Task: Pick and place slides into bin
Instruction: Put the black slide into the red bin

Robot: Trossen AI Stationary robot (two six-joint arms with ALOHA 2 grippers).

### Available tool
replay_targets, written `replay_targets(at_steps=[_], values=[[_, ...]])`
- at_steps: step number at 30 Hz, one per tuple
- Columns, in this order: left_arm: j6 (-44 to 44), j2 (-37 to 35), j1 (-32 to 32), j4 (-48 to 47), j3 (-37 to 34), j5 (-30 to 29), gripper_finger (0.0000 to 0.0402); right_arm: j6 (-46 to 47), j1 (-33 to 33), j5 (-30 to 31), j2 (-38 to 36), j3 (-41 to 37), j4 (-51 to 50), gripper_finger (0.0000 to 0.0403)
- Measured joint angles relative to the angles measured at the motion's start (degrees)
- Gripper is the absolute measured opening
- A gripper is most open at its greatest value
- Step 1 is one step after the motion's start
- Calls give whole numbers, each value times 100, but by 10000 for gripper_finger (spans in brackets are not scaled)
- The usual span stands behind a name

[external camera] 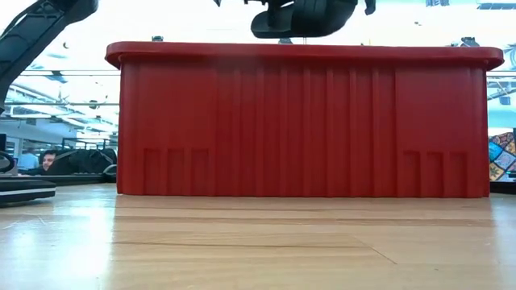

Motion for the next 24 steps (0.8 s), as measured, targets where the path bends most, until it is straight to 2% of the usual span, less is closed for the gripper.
replay_targets(at_steps=[4,12,15,20,24], values=[[-327,53,69,-74,-30,-131,36,155,-42,383,-175,0,-407,3],[-518,-6,269,-194,-26,336,109,89,-74,591,-388,0,-393,2],[-542,-5,267,-225,-26,347,129,87,-74,675,-388,0,-404,1],[-353,-22,167,-213,-20,226,148,82,-74,695,-396,-1,-77,1],[-208,-24,53,-243,-15,-172,146,83,-79,702,-396,-4,107,1]])
